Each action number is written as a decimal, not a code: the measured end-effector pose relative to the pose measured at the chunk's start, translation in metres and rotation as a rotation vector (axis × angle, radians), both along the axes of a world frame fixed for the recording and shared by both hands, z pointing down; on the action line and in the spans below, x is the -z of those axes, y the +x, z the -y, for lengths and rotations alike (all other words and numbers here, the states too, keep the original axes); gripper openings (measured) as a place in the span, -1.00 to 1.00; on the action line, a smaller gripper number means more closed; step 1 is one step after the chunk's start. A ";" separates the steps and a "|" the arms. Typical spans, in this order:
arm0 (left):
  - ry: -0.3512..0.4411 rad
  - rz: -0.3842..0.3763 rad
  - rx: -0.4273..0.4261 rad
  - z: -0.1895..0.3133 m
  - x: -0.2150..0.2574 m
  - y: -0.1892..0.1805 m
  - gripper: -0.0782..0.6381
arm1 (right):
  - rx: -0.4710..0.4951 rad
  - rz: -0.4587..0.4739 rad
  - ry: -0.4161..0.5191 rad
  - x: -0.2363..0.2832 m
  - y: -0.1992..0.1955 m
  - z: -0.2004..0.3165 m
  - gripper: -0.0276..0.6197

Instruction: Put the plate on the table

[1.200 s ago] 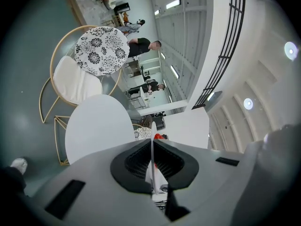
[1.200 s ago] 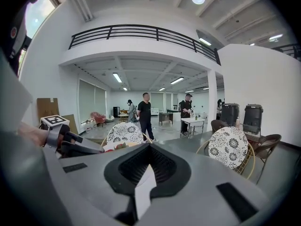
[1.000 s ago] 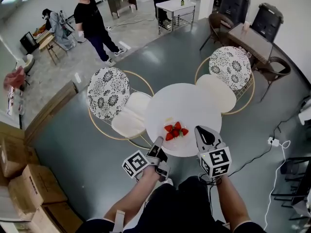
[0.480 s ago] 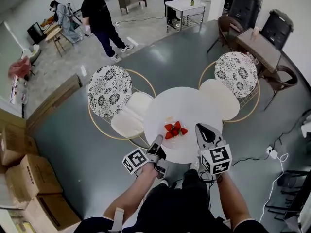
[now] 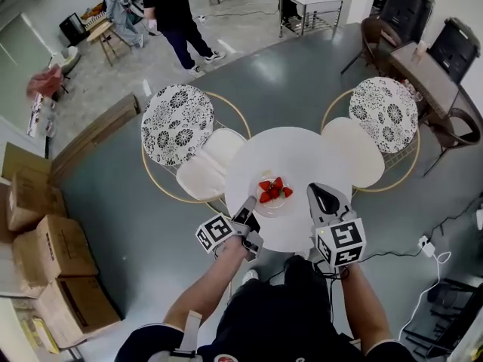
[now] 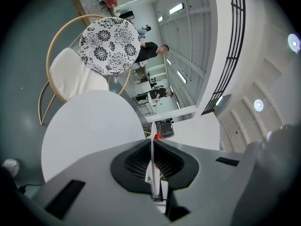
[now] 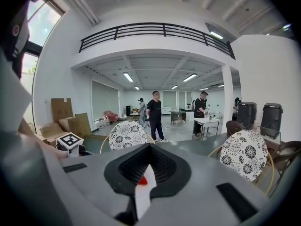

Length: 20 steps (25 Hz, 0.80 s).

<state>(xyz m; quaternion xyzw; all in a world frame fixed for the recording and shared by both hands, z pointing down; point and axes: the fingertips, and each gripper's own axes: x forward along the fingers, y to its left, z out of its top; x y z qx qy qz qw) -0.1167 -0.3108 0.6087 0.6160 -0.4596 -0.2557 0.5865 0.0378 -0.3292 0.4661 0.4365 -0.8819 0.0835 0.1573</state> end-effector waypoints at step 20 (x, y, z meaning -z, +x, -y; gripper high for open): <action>-0.107 0.009 0.061 0.074 -0.103 0.007 -0.74 | -0.028 -0.015 -0.141 -0.062 0.015 0.028 -0.90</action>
